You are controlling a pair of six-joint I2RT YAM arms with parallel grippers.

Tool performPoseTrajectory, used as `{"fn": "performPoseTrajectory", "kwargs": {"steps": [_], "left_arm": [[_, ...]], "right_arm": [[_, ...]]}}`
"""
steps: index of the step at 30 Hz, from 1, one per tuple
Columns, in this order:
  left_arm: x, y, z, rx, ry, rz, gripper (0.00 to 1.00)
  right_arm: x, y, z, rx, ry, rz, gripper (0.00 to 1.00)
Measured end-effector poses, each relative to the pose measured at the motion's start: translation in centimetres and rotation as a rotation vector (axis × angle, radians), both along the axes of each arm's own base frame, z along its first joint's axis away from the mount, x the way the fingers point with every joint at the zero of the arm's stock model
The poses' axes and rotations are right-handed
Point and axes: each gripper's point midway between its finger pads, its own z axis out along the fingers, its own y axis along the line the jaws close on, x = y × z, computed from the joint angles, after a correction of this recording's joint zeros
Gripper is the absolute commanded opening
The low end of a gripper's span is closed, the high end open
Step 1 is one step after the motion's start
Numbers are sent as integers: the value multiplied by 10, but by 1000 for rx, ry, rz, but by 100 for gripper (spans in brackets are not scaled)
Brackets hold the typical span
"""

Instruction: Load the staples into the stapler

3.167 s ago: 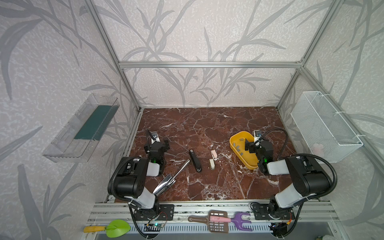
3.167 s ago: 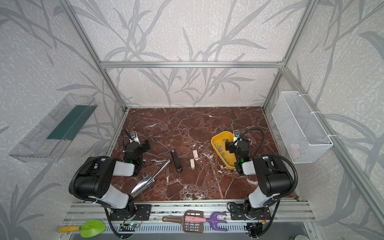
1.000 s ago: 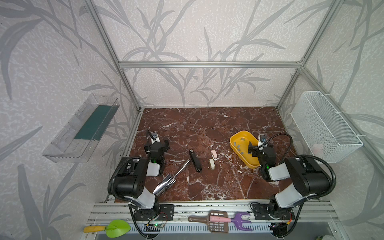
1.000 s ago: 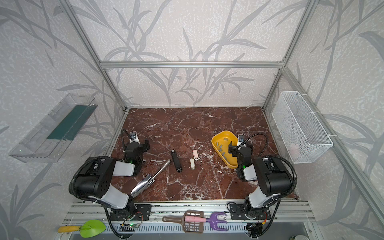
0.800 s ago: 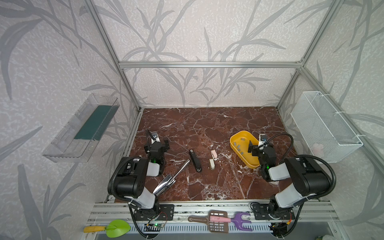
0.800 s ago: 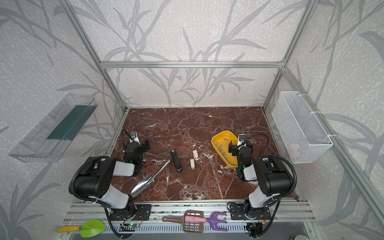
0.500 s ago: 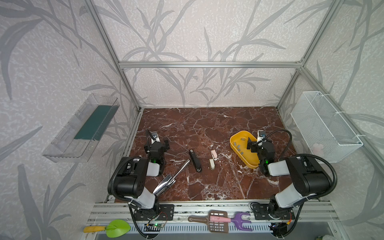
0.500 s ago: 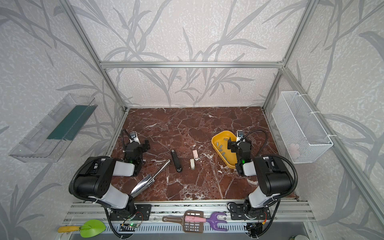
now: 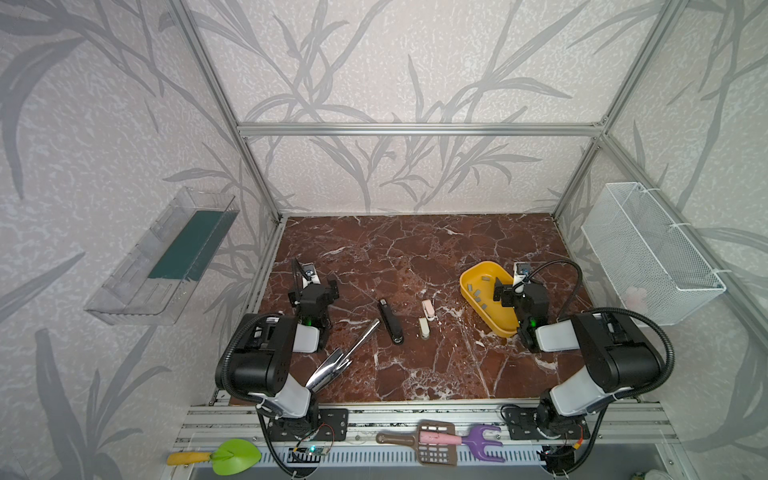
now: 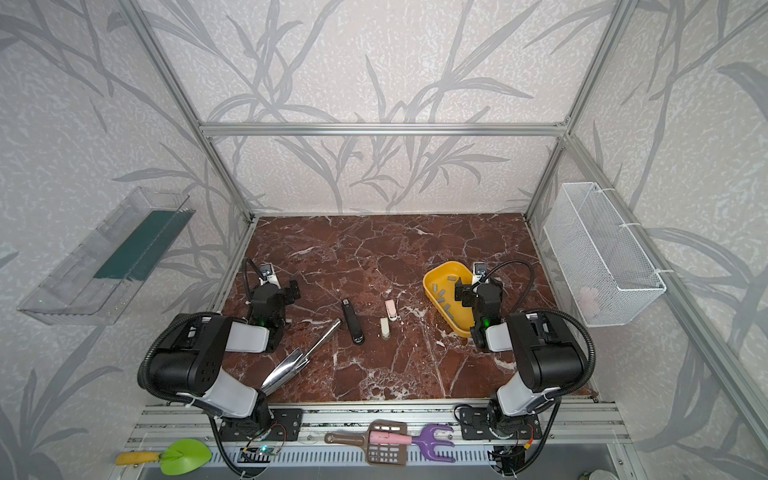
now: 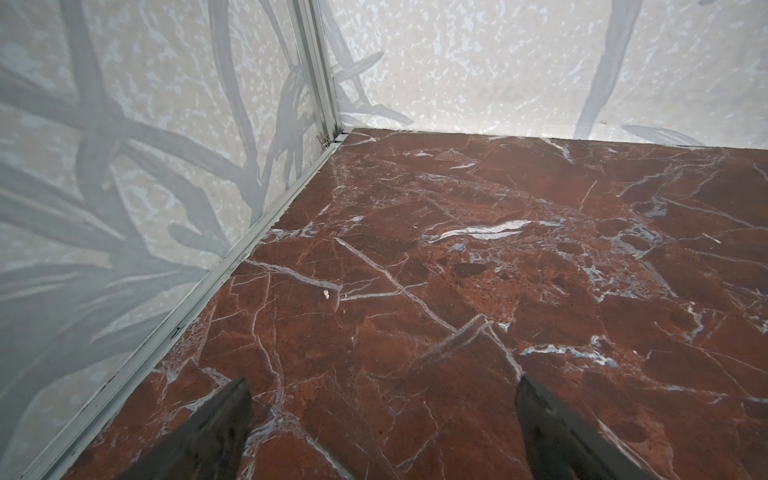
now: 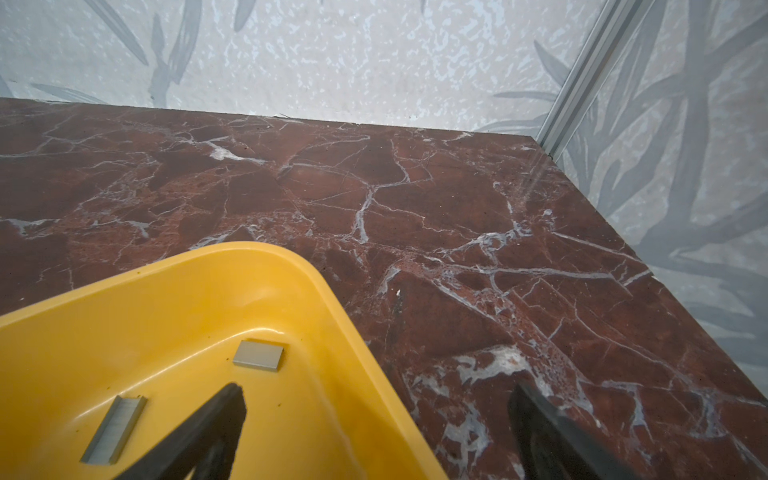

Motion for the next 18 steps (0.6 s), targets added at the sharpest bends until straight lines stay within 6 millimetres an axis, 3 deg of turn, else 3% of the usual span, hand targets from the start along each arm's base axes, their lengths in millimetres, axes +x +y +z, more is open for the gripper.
{"fn": "performPoseTrajectory", "kwargs": {"steps": [18], "left_arm": [[3,3,-1,-16,6,-13,99]], "right_arm": [[0,0,-1,-1,6,0,99]]}}
